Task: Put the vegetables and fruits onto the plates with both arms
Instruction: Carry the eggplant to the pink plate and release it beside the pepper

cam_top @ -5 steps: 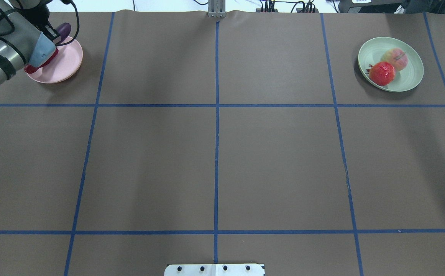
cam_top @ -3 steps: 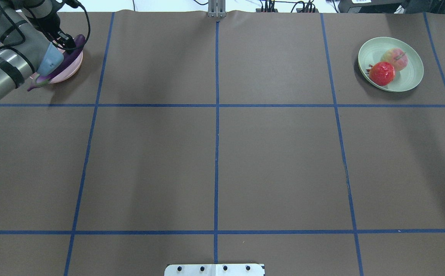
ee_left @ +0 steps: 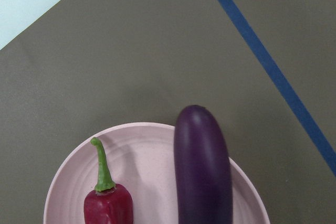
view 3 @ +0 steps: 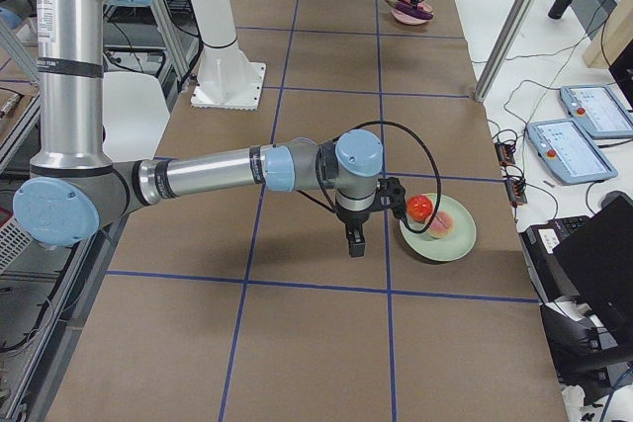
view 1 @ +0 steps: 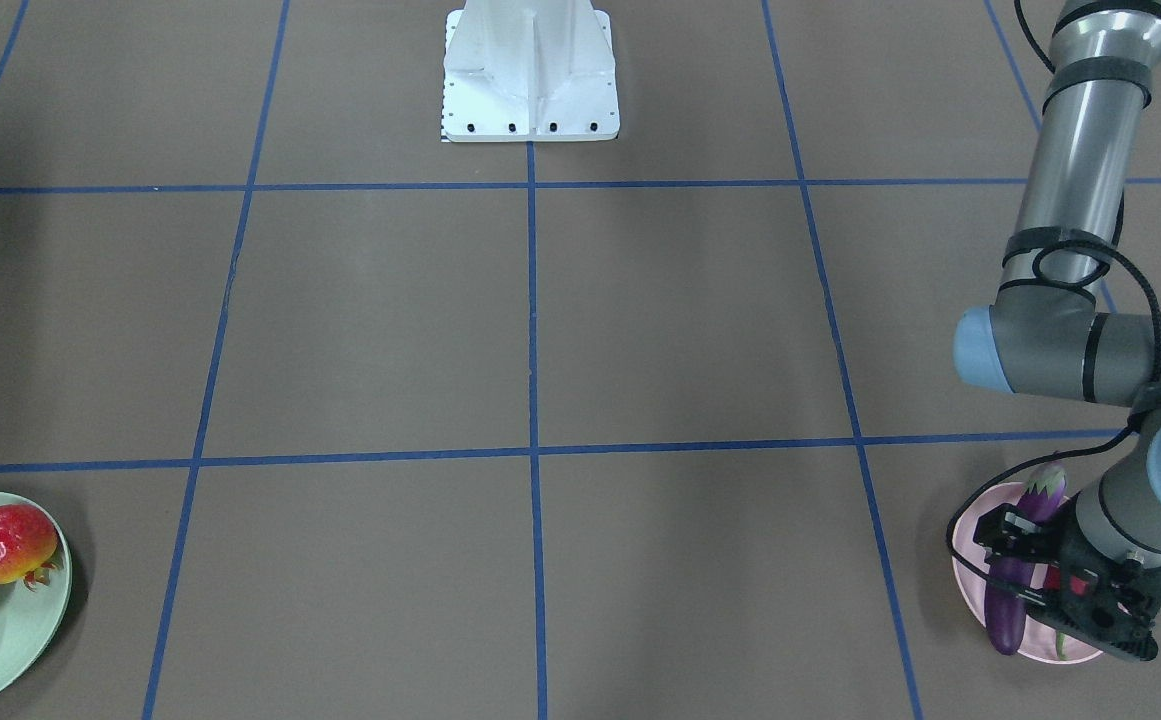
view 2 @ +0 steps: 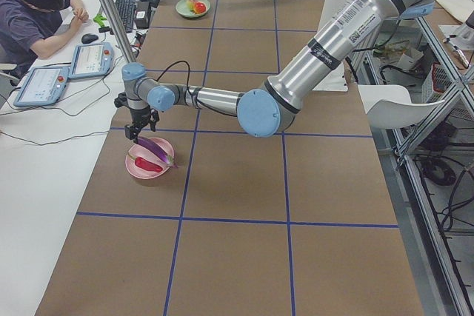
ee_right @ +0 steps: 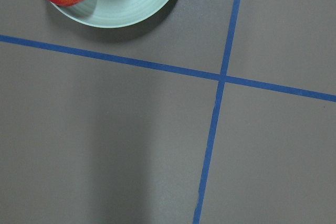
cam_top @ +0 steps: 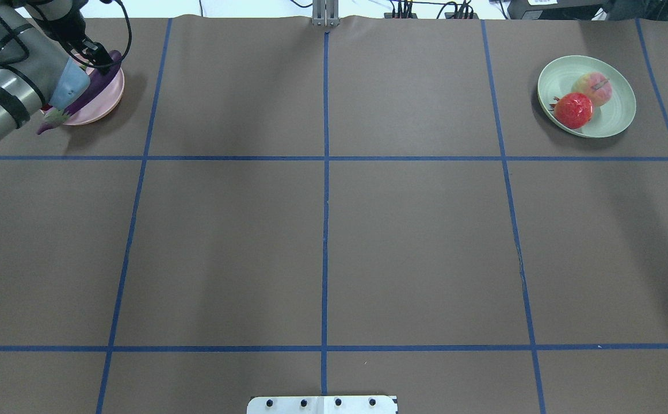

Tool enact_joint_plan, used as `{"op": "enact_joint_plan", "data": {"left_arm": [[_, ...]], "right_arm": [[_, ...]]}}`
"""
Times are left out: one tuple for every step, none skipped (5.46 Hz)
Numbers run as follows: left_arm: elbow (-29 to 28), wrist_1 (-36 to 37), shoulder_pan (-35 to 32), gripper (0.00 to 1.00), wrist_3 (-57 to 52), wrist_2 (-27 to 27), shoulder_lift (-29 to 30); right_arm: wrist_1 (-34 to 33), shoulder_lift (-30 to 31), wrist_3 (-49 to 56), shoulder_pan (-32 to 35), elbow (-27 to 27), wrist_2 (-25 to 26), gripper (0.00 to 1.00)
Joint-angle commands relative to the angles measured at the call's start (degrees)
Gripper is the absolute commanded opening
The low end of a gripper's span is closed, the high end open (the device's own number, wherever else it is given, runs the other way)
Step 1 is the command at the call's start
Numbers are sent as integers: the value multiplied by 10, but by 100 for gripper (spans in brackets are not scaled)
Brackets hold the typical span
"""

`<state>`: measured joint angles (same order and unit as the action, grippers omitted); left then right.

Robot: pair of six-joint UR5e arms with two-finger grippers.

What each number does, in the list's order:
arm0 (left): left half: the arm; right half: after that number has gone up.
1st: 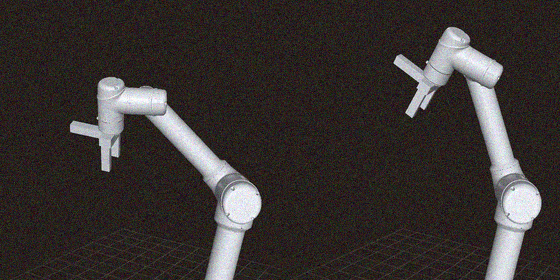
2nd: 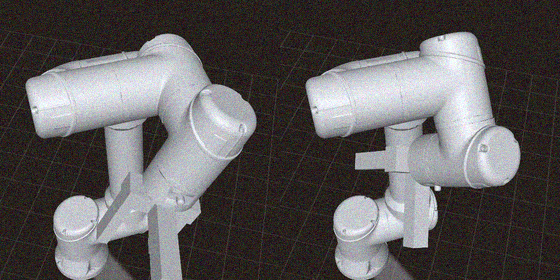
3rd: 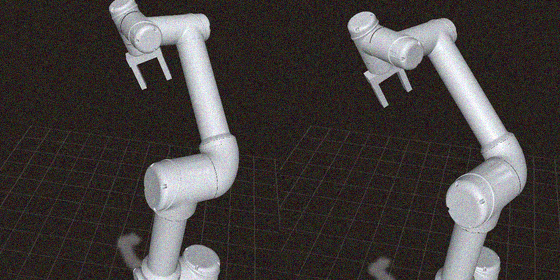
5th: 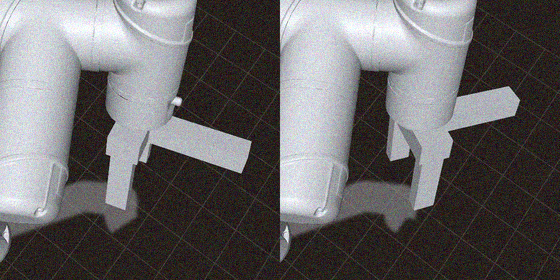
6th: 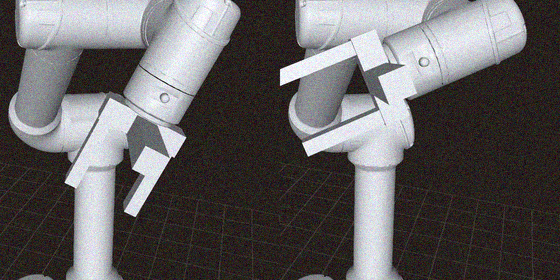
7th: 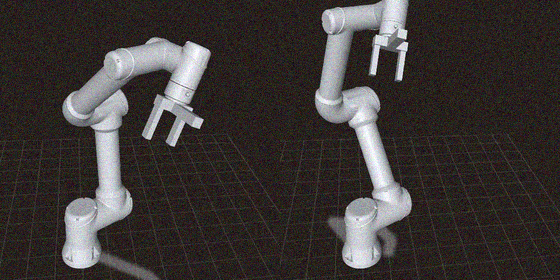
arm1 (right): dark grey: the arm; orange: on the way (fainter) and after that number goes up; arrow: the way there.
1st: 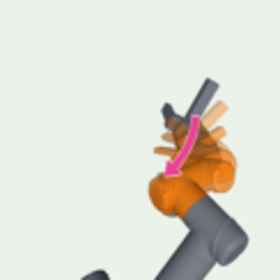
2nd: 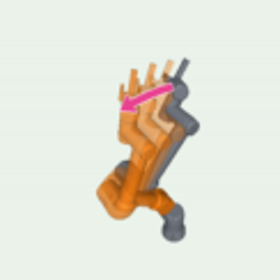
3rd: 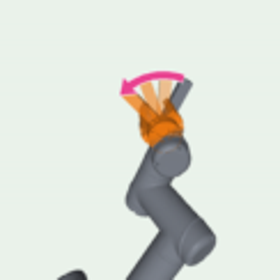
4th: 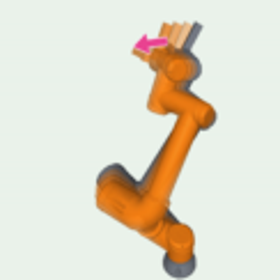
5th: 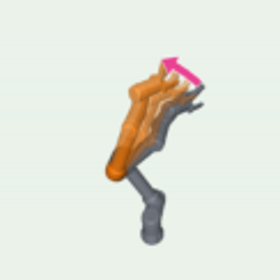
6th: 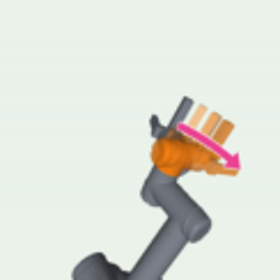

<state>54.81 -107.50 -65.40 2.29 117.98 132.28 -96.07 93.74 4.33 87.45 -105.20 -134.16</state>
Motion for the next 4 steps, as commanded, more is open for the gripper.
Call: {"op": "enact_joint_plan", "data": {"left_arm": [[85,27,-60,99,0,80,-79],[110,26,-125,99,-1,207,-128],[164,31,-180,99,-1,231,-183],[236,54,-200,99,-4,229,-251]], "right_arm": [[-1,3,2,1,0,5,100],[-1,8,5,1,0,5,100],[-1,12,5,1,-1,5,100],[-1,16,5,2,-1,6,100]]}}
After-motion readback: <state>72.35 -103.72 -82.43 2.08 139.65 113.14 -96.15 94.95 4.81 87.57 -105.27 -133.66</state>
